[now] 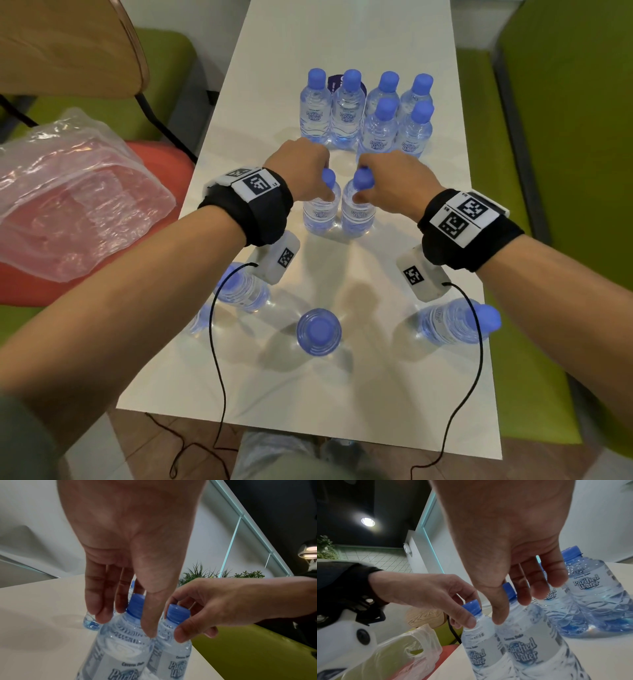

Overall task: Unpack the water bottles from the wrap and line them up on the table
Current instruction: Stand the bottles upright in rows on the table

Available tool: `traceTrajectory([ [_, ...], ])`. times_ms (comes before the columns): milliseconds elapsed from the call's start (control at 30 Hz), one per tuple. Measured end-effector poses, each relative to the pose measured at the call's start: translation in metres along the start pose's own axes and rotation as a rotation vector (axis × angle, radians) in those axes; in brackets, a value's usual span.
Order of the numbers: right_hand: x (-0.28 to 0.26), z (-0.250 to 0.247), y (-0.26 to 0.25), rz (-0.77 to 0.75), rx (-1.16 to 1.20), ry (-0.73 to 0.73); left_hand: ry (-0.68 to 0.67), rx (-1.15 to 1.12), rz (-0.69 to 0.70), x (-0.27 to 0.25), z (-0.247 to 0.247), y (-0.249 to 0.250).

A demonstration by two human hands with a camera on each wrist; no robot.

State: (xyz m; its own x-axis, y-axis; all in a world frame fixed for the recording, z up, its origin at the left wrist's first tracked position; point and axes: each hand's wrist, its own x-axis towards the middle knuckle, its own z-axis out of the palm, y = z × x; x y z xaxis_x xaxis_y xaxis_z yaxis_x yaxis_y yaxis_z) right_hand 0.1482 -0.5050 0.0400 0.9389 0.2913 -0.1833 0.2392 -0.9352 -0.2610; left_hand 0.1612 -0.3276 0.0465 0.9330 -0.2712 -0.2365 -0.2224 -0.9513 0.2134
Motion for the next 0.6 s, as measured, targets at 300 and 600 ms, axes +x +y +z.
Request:
traceTrajectory([
  [300,0.042,-0.003,0.003,0.004,0.085,0.08,0.005,-0.054,-0.02,0.036,-0.013,-0.019],
  [600,0.093,-0.013,0.005,0.007,0.162,0.149,0.065,-0.048,-0.032,0.079,-0.027,-0.043],
])
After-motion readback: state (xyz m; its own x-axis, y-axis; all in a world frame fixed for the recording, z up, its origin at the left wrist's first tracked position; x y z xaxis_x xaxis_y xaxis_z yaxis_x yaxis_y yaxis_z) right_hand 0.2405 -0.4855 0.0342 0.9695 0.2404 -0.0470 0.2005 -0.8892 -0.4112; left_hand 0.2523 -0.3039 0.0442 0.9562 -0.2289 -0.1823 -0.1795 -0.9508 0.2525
